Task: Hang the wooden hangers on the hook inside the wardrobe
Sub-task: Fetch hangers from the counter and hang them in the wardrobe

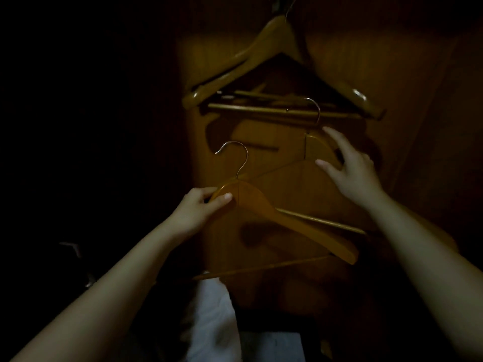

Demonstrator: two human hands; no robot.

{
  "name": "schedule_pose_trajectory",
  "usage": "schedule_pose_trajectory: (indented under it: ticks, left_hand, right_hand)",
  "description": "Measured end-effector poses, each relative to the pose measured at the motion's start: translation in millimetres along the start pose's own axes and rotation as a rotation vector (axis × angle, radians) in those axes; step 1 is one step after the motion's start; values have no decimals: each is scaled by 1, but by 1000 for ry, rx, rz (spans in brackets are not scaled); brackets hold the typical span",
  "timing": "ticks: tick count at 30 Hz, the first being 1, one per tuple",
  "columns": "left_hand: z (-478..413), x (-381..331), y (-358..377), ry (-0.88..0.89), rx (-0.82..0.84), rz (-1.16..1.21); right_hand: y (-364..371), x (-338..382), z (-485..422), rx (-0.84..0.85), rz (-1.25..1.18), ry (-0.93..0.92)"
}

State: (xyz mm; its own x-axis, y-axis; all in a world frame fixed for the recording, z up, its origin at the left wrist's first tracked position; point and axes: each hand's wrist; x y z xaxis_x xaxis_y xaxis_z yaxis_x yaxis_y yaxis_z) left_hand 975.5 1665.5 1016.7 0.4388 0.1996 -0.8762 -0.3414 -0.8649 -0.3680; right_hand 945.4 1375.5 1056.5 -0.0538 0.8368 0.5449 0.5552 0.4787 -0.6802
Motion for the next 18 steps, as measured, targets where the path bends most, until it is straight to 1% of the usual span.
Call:
schedule_pose_trajectory:
  ticks: [7, 12, 16, 18]
  left_hand:
    - [-54, -63, -19, 172, -76, -76]
    - [-86, -108, -30, 260, -86, -101]
    - [-111, -130, -38, 284, -115, -146]
    - [-124, -133, -42, 287, -125, -173]
  right_hand:
    - [-46, 33, -63, -133, -34, -110]
    - [-73, 58, -105, -202, -98, -179]
    - [-83, 72, -140, -209, -194, -152]
    - [-83, 76, -158, -201, -202, -136]
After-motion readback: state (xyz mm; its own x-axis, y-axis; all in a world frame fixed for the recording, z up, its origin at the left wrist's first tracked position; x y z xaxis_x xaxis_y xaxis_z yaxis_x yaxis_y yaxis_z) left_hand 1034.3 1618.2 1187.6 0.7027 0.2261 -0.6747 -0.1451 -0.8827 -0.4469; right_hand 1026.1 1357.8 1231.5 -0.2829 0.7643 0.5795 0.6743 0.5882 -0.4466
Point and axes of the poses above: each hand's wrist, its own z-axis away from the middle knuckle, its own y-axis out of the palm, x = y × z, and after that the axes turned 10 degrees about y, right-handed
